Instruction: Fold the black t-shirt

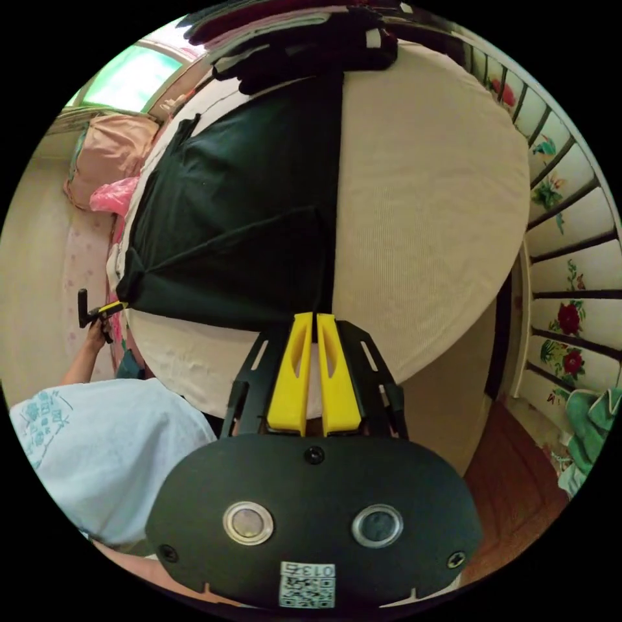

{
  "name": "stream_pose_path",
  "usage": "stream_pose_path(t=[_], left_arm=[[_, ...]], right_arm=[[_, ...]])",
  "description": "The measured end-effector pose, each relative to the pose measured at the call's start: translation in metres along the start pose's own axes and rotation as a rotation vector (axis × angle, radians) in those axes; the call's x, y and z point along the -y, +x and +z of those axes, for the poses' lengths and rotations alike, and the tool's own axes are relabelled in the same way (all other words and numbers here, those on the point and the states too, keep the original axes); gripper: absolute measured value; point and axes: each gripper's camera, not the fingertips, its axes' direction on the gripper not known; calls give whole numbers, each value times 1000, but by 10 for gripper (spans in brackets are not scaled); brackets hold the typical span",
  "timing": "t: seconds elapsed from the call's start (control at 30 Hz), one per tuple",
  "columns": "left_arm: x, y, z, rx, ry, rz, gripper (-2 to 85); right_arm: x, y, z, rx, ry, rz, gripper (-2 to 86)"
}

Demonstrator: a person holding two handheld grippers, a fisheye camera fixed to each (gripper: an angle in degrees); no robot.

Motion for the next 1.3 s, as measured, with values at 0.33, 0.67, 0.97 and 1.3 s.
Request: stream_pose_path(t=[0.33, 0.67, 0.97, 1.3], left_arm=[[-36, 3, -48, 142, 90, -21, 56], [0, 37, -8, 201, -18, 108, 58], [6, 19, -10, 71, -39, 134, 13], [9, -6, -9, -72, -23, 159, 9]], right_arm=[[5, -85, -19, -330, 207, -313, 68], [64, -353, 89, -42, 202, -1267, 116], [120, -456, 160, -151, -26, -1414, 31], [249, -328, 131, 411, 35, -264, 37]])
